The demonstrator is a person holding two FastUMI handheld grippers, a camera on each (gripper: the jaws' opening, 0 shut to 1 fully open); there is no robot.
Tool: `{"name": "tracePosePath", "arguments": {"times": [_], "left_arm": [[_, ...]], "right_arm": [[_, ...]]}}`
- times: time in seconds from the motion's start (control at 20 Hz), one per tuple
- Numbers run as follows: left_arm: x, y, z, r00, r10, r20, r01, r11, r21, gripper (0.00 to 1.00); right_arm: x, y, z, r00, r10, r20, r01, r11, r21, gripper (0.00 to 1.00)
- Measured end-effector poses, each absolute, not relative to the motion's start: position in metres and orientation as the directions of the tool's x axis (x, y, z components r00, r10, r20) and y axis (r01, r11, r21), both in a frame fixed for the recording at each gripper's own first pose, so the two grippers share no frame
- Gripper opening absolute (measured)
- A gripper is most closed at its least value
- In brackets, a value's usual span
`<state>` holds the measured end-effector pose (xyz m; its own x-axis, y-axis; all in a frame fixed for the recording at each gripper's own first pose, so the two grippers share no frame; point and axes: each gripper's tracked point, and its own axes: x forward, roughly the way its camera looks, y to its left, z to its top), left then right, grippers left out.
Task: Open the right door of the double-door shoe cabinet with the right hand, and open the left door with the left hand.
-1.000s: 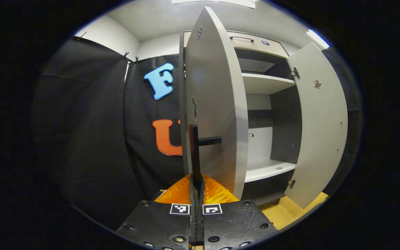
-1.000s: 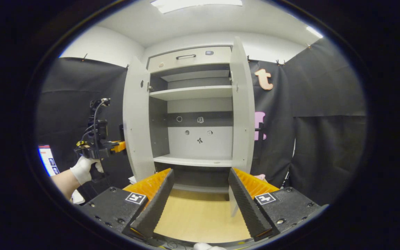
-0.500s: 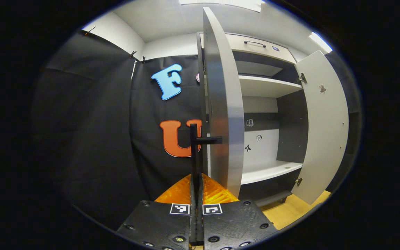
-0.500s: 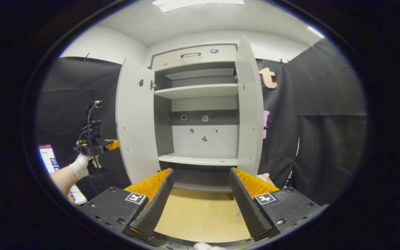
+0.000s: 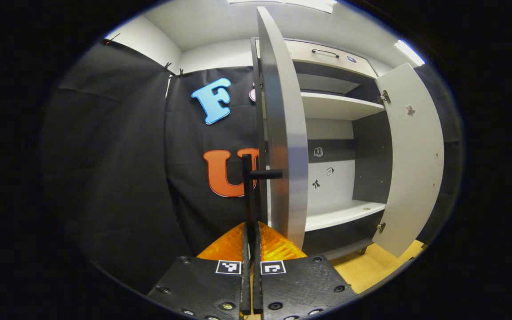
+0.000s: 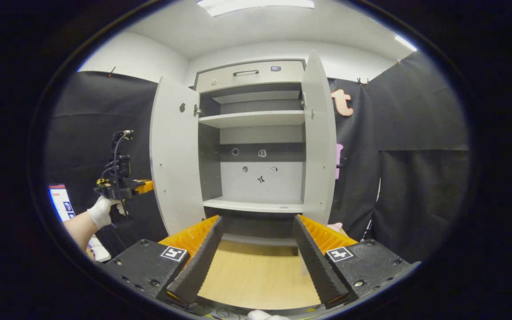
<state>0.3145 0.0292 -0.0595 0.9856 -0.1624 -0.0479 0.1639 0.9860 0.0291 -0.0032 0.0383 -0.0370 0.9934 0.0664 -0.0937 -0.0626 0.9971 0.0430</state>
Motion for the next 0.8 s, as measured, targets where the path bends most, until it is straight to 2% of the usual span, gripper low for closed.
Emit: {"name": "tracePosePath", "arguments": {"times": [0.1, 0.15, 0.2, 0.3, 0.35, 0.4, 0.45, 0.8], "left_arm": [[0.302, 0.034, -0.067, 0.987, -0.149, -0.062, 0.151, 0.988, 0.03, 0.03], [0.296, 0.037, -0.072, 0.988, -0.137, -0.076, 0.139, 0.99, 0.024, 0.1], [0.29, 0.038, -0.078, 0.986, -0.142, -0.092, 0.144, 0.99, 0.013, 0.08], [0.273, 0.04, -0.084, 0.984, -0.138, -0.114, 0.14, 0.99, 0.01, 0.55], [0.27, 0.042, -0.086, 0.986, -0.124, -0.107, 0.126, 0.992, 0.013, 0.75], [0.264, 0.045, -0.087, 0.989, -0.108, -0.102, 0.11, 0.994, 0.012, 0.91], [0.257, 0.048, -0.093, 0.99, -0.09, -0.109, 0.091, 0.996, 0.007, 0.96], [0.204, 0.033, -0.105, 0.988, -0.068, -0.139, 0.06, 0.997, -0.057, 0.97]], "right_arm": [[-0.007, 0.039, -0.037, 0.994, 0.059, -0.093, -0.055, 0.998, 0.041, 0.99], [-0.009, 0.04, -0.036, 0.994, 0.056, -0.092, -0.052, 0.998, 0.04, 0.99], [-0.01, 0.041, -0.036, 0.994, 0.052, -0.091, -0.049, 0.998, 0.039, 0.99], [-0.012, 0.043, -0.036, 0.995, 0.044, -0.091, -0.042, 0.999, 0.032, 0.98], [-0.014, 0.044, -0.037, 0.995, 0.04, -0.097, -0.037, 0.999, 0.027, 0.98], [-0.016, 0.046, -0.039, 0.994, 0.037, -0.101, -0.035, 0.999, 0.023, 0.98], [-0.018, 0.047, -0.039, 0.994, 0.036, -0.104, -0.034, 0.999, 0.021, 0.99], [-0.022, 0.047, -0.038, 0.993, 0.031, -0.115, -0.033, 0.999, -0.013, 0.99]]}}
